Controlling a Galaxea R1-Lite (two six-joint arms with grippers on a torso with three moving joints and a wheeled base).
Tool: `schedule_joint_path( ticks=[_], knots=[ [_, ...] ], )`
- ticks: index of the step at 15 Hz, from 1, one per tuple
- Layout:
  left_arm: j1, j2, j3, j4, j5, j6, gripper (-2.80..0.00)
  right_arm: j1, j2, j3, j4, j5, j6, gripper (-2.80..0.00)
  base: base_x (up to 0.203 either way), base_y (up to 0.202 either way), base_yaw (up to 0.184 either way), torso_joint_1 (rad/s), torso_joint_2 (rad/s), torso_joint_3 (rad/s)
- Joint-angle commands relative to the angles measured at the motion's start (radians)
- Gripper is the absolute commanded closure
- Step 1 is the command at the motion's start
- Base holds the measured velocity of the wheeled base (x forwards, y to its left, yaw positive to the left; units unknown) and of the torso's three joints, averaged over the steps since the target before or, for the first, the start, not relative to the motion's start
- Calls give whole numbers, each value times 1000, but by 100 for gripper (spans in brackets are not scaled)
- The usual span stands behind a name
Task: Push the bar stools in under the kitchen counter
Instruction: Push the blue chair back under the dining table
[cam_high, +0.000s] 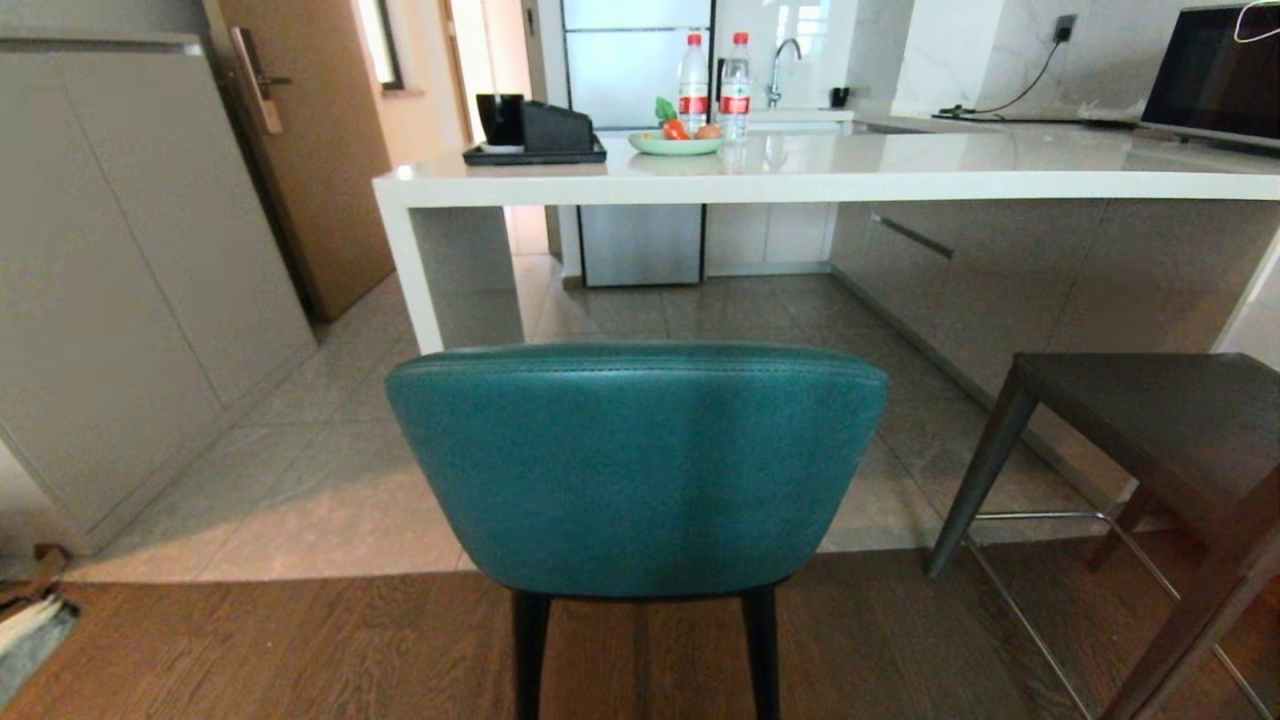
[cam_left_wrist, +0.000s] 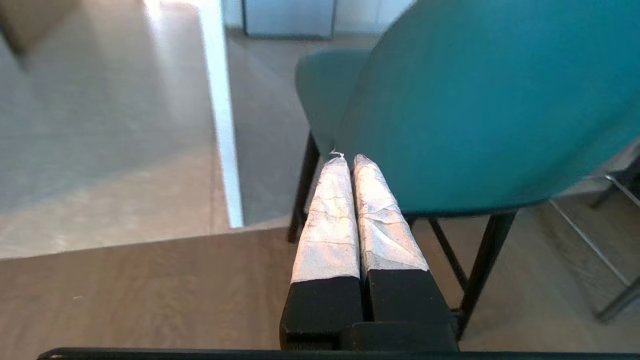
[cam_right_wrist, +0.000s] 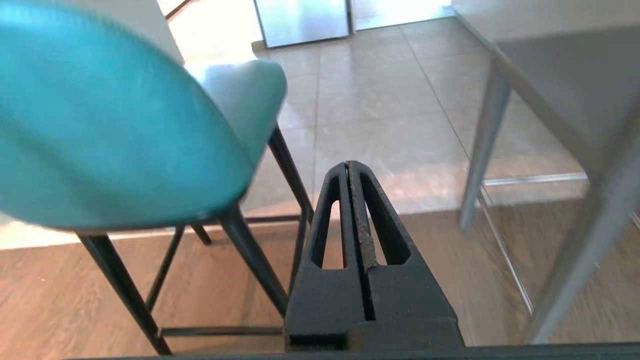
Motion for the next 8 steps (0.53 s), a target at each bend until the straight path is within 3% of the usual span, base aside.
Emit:
schedule_joint_path(
  ticks=[1, 5, 8],
  knots=[
    [-14, 331, 3, -209, -1, -5, 0, 8, 208, -19, -87, 2, -7, 0, 0, 0, 0, 0, 0, 0],
    [4, 821, 27, -707, -67, -8, 0, 30, 463, -30, -314, 26, -24, 0, 0, 0, 0, 0, 0, 0],
    [77, 1140, 11, -1053, -126, 19, 0, 53, 656, -32, -496, 29, -57, 0, 0, 0, 0, 0, 0, 0]
  ],
)
